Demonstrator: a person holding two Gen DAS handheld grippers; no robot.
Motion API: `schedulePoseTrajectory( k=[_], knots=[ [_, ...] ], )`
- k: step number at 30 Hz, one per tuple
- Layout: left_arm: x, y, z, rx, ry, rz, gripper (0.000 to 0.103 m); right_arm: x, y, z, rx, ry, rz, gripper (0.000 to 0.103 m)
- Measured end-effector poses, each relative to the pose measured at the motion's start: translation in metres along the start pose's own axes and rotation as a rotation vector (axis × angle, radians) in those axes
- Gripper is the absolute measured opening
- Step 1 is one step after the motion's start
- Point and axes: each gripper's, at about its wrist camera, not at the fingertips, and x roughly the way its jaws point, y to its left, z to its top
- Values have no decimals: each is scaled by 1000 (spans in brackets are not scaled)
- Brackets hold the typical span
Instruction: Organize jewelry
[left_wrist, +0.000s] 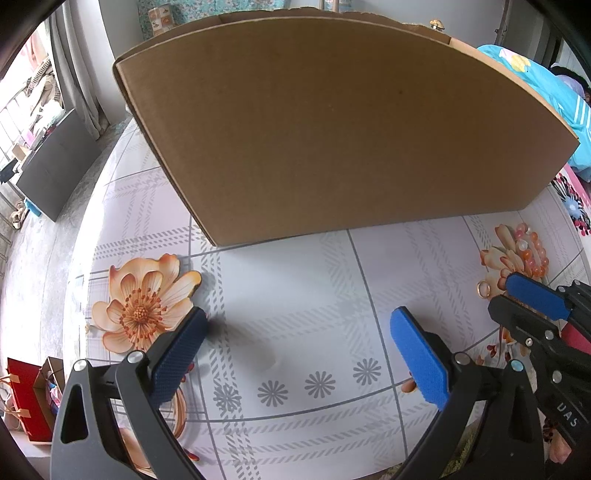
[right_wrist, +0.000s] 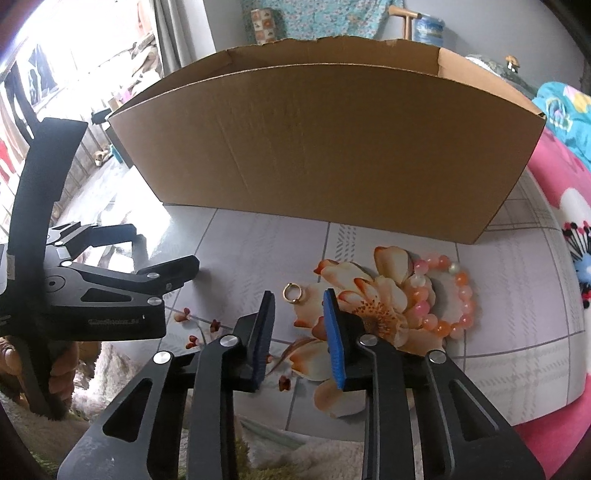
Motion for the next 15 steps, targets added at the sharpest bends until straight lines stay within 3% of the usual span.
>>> schedulePoseTrajectory(
  k=[8,10,15],
  knots=[
    [0,0,0,-1,0,0,97,13,5,11,-12,-1,9,15],
    [0,0,0,0,-1,0,97,18,7,13,-25,8,18,8],
    [-1,0,0,2,-1,-1,97,27,16,16,-36,19,79,7]
  ],
)
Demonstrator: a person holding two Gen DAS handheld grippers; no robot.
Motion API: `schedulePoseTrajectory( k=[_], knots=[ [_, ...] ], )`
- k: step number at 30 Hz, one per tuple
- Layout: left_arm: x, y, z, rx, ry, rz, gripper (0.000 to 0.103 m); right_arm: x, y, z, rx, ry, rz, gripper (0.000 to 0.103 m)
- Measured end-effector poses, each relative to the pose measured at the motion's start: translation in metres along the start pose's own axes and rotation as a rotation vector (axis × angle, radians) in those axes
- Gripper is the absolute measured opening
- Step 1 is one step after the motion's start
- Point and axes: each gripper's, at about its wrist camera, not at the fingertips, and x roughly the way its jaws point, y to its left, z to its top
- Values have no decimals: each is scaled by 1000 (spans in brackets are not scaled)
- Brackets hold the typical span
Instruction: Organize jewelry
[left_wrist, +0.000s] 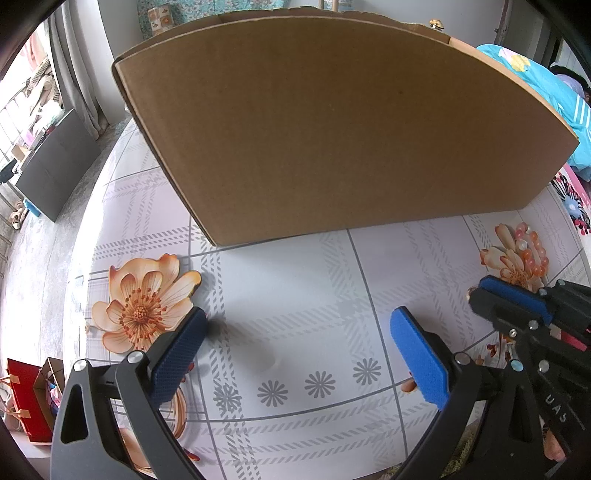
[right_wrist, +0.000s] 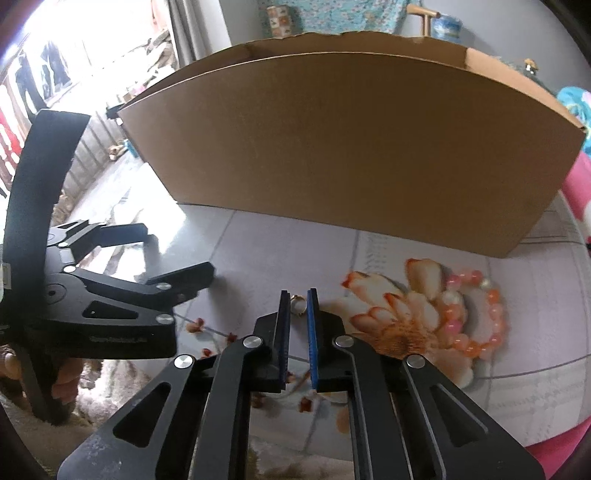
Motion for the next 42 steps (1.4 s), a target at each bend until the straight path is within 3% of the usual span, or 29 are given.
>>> schedulePoseTrajectory(
  k=[7,25,36,42],
  knots=[
    [0,0,-1,0,0,0,97,-1,-5,1,54,-8,57,10],
    [1,0,-1,2,-5,-1,98,-19,-26,-7,115,-43,14,27],
    [0,1,-2,87,-47,-49,97,-32,-41,-21,194,-54,-8,30],
    [-16,-4,-7,126,-135,-102,97,-35,-39,-20,201,-72,-9,31]
  ],
)
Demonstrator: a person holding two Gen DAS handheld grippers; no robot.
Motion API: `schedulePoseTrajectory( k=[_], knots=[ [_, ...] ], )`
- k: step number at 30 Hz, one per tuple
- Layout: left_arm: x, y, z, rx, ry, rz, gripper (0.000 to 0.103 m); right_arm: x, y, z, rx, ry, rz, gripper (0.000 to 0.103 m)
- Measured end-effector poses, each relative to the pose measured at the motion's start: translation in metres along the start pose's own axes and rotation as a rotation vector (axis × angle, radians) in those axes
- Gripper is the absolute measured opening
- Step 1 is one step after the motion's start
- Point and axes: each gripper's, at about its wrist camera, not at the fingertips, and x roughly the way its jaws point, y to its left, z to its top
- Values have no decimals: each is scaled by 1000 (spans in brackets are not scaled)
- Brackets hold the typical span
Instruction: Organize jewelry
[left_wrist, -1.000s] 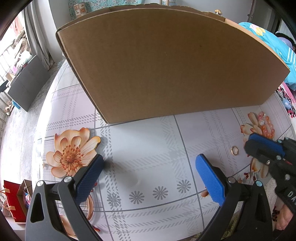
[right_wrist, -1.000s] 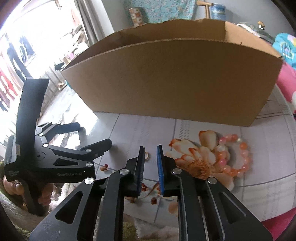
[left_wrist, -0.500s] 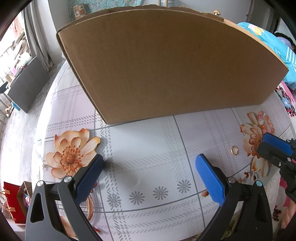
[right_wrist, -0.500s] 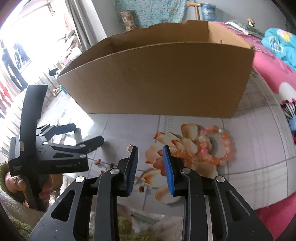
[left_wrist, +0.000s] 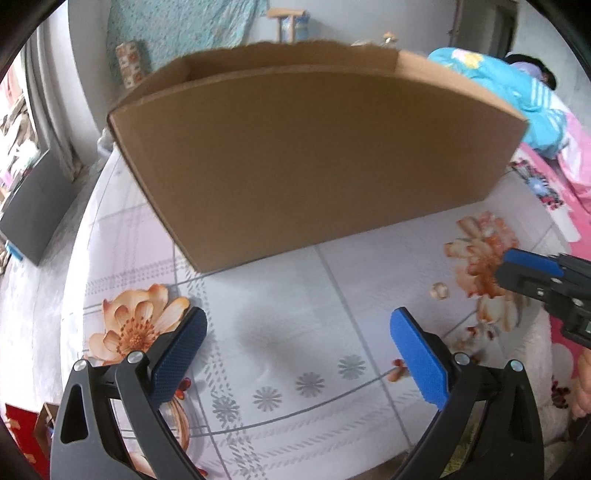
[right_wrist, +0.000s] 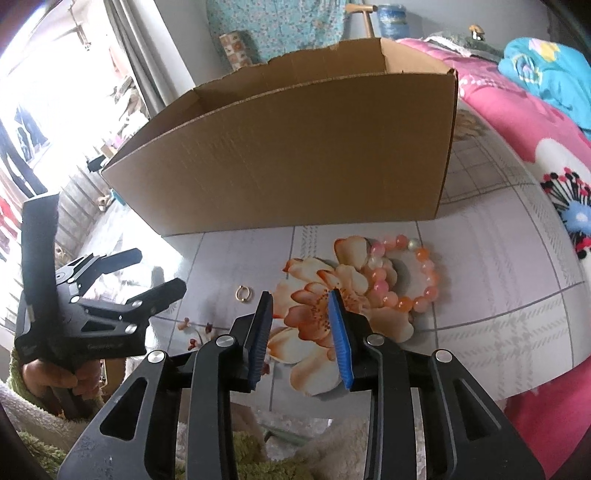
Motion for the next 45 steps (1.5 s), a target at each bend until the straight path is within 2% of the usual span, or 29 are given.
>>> schedulePoseTrajectory(
  k=[6,9,20,33,45],
  knots=[
    [-13,-17,7,72,-68,-52,97,-4,-11,-3,29,-12,22,32],
    [-19,-30,9,92,-88,-79,92,-6,-16,-4,37,-15,28,32],
    [-14,-58,10,146,-66,-136,71,-11,-39,-4,79,-26,45,32],
    [-11,-65,5,180,-49,-169,56,-18,-47,-1,95,-33,49,32],
    [-7,-80,6,236,-40,-195,32,-26,-59,-5,131,-58,47,32]
  ],
)
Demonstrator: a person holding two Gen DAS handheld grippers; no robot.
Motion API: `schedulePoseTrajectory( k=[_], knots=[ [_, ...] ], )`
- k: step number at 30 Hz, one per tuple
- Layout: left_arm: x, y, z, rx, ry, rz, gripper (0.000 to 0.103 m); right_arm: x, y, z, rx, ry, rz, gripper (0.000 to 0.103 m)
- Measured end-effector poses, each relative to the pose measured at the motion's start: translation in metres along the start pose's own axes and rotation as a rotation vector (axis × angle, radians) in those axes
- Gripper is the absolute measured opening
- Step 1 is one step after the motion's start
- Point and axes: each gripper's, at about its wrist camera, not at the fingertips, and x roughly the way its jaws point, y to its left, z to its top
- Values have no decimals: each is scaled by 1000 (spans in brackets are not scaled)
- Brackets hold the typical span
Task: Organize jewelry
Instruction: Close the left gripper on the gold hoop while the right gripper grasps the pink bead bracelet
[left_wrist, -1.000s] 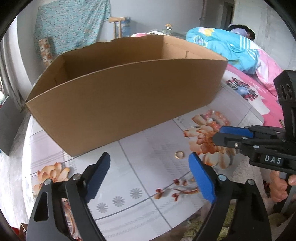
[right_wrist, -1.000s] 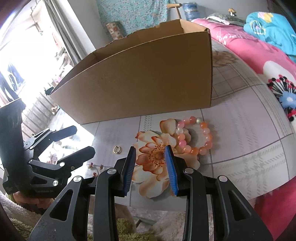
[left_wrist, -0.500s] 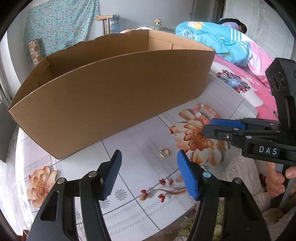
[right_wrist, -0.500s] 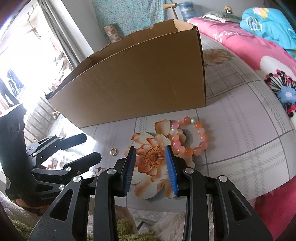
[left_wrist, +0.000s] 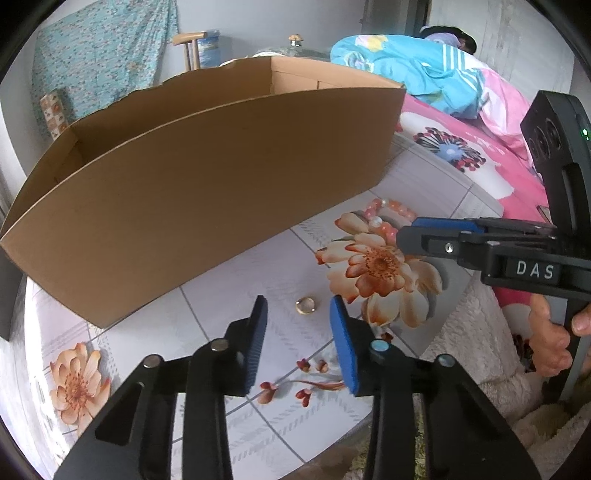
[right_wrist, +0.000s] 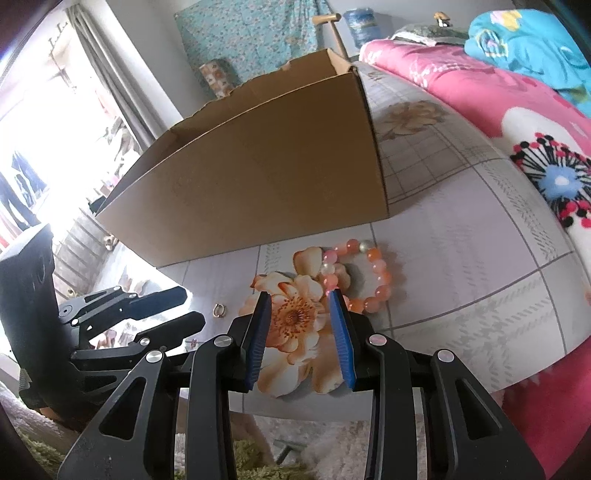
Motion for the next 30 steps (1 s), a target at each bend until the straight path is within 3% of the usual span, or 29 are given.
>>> schedulePoseTrajectory(
  k=[6,11,21,30],
  knots=[
    [10,-3,3,31,14,-7,25,-1,2,-2,4,-3,-5,32],
    [19,-7,3,85,42,15,12,-1,3,-2,0,-4,-7,32],
    [23,-8,3,157,37,-5,11,1,1,2,-9,-2,-21,32],
    [21,-1,2,130,30,-37,10,3,5,8,-42,-1,-77,32]
  ],
)
